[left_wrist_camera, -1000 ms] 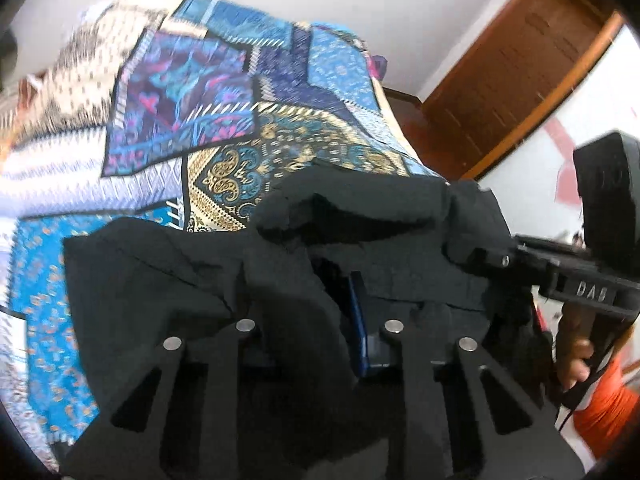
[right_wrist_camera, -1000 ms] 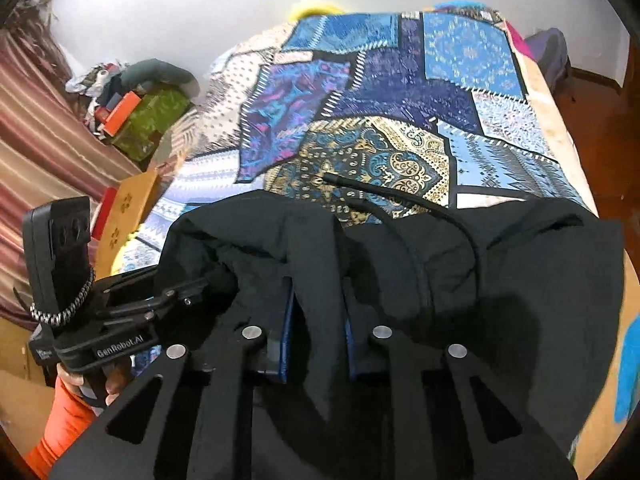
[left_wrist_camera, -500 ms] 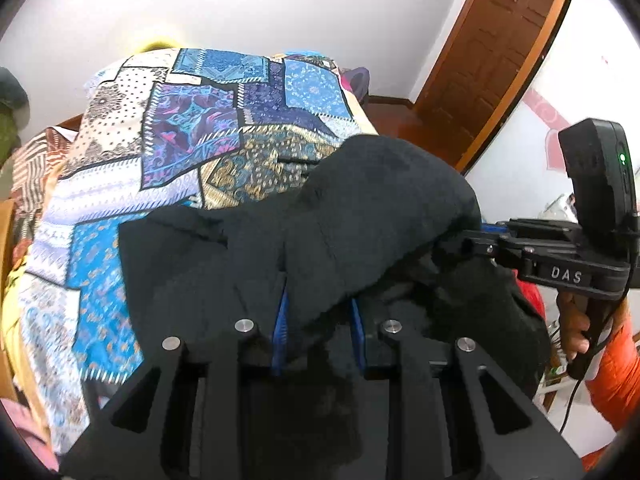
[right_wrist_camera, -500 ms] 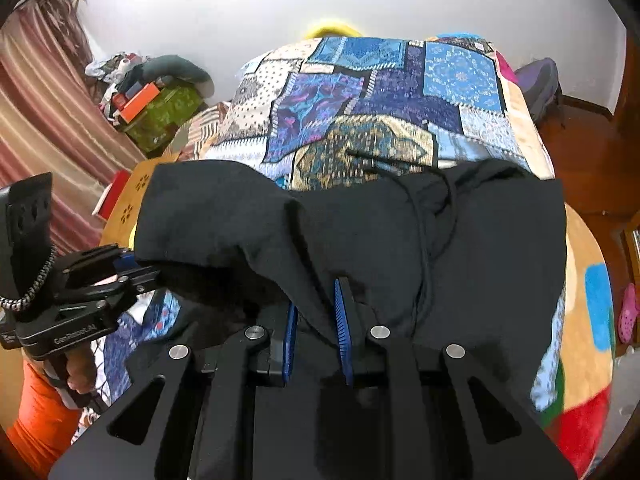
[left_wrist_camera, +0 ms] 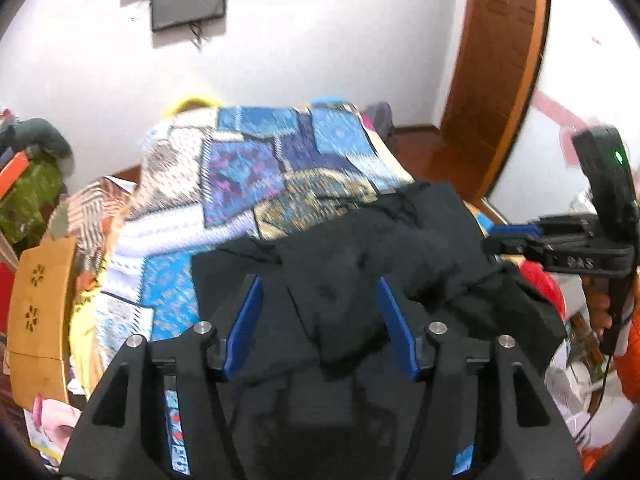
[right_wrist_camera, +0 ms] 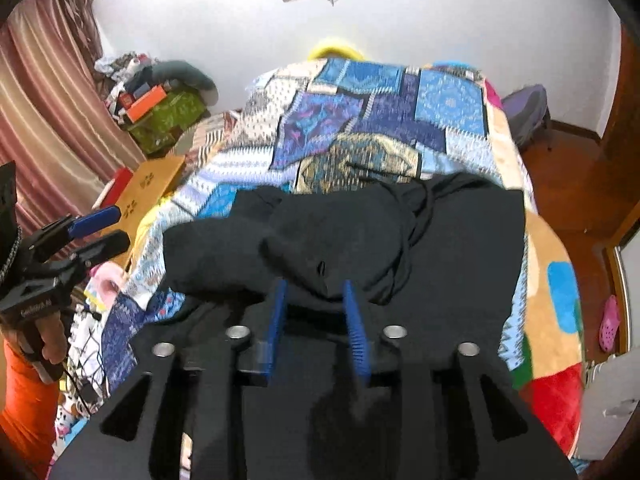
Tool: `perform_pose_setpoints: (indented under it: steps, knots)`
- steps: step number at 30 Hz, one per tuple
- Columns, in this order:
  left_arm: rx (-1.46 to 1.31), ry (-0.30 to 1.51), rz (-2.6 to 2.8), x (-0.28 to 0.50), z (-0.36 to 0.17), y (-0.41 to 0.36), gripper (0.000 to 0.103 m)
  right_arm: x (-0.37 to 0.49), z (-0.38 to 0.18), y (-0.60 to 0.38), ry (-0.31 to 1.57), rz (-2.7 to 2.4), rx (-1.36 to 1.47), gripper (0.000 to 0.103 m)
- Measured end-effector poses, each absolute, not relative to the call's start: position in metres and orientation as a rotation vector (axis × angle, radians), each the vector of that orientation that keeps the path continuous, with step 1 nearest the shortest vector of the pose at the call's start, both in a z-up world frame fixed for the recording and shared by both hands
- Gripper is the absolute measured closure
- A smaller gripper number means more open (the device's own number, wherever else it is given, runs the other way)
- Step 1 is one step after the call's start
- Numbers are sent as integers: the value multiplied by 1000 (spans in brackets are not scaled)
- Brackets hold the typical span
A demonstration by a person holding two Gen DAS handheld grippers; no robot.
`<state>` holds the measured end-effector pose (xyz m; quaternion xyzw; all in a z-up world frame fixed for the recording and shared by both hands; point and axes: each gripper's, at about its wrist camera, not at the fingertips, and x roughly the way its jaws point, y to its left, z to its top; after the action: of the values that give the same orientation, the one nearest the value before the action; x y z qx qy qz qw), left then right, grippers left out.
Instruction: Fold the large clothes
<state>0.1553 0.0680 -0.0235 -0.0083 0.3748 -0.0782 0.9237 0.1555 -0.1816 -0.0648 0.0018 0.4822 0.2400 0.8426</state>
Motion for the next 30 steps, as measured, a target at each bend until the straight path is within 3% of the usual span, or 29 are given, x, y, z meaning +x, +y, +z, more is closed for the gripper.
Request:
perform_pose_setpoints:
  steps: [7,17,30]
  knots:
    - [-53,774,-128,189,-24,87,40,172,-50,-171,954,510,29,54]
    - [-169,926,-125,247,-84,100,40,214,-79,-130,1040,546,39,52]
    - [-184,1070,-270,213,-138,56,40,180,-148,-149,1217,475,-90,52]
